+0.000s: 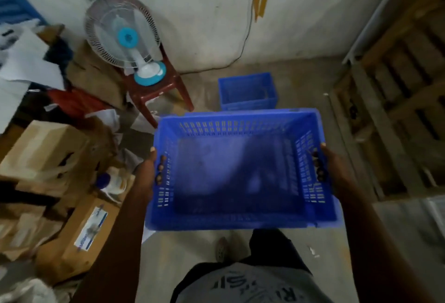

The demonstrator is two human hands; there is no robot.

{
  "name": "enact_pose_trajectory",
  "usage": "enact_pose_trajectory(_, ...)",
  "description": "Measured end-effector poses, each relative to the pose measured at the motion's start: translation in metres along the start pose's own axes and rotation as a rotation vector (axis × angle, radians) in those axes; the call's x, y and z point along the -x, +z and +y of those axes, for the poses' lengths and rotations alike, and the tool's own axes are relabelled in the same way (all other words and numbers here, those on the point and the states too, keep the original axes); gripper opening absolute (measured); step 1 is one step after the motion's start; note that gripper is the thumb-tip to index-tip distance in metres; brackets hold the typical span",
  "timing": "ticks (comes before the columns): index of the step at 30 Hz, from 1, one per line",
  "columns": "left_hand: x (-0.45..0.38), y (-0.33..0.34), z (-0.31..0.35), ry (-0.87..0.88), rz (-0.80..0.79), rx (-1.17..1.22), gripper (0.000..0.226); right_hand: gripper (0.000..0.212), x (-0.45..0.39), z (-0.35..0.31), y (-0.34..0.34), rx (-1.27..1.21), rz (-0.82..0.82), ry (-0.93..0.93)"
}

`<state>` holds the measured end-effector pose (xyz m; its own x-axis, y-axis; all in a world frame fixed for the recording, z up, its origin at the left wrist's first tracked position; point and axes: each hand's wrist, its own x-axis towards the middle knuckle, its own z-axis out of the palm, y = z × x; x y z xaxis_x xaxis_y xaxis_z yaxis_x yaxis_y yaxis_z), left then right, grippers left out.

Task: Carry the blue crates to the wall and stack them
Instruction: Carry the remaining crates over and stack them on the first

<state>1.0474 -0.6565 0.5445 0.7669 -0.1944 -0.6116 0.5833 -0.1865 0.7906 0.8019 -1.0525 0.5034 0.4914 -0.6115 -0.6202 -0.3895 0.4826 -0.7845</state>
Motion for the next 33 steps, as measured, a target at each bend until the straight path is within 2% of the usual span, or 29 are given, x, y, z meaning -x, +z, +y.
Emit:
enact_pose_trajectory(7, -0.139, 0.073, 0.074, -0.025, -0.04, -0.053, 0.048, 0.04, -0.1, -0.061, 0.009, -0.045, 0.103, 0.047)
enact_pose_trajectory(11, -0.205, 0.12, 0.109, -0.071, -0.036, -0.039, 0.05, 0.042, -0.179, -0.122, 0.017, 0.013, 0.095, 0.059)
enact_pose_trajectory(22, -0.343, 0.232, 0.227, -0.044, 0.034, -0.068, 0.04, 0.044, -0.385, -0.286, 0.05, 0.136, 0.025, 0.057)
enact_pose_trajectory(27, -0.436, 0.265, 0.265, -0.062, 0.05, -0.125, 0.036, 0.044, -0.485, -0.332, 0.081, 0.221, 0.017, 0.02)
enact_pose_trajectory(33, -0.571, 0.297, 0.294, -0.047, 0.068, -0.207, 0.035, 0.041, -0.591, -0.37, 0.119, 0.307, 0.021, 0.061)
